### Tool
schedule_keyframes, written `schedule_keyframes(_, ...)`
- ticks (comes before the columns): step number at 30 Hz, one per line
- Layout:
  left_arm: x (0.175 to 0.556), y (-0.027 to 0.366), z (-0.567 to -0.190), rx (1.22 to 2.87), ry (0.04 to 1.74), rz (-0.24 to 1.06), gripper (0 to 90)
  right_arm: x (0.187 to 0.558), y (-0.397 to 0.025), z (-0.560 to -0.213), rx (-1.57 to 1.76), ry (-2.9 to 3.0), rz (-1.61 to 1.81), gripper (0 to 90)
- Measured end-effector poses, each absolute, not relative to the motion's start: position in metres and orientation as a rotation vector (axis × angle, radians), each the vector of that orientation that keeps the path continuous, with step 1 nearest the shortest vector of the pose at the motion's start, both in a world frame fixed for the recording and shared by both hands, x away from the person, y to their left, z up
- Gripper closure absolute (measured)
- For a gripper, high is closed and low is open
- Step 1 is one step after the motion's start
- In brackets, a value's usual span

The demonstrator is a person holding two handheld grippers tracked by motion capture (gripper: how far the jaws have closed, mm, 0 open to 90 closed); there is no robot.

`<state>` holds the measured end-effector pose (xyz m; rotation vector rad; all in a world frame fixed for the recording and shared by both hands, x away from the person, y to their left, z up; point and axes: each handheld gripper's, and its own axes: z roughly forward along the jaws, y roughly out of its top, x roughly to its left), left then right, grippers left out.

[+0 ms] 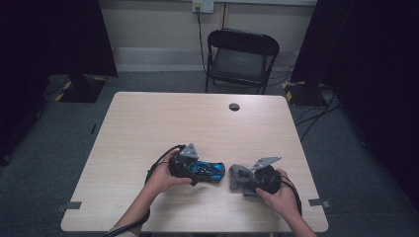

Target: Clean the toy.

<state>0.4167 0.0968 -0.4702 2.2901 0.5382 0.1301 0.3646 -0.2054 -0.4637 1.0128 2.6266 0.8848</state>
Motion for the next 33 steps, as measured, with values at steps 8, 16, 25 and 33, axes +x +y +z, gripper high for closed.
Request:
schedule_keyframes(8,0.421,0.093,-0.47,2.297,0.483,0.174,16.2,0.364,-0.204,-0.463,1.021,2.627,0.882,75.3)
schedule_keyframes(16,0.426,0.088,-0.482,2.379,0.405,0.192,6.9,0.364,-0.205,-0.464,1.023,2.624,0.894,75.3)
schedule_keyframes(25,0.43,0.083,-0.492,2.412,0.415,0.175,0.8,0.364,-0.206,-0.466,1.028,2.625,0.908,75.2)
schedule_keyframes(33,0.423,0.083,-0.489,2.43,0.491,0.205,3.2,0.364,-0.206,-0.467,1.042,2.619,0.92,75.2)
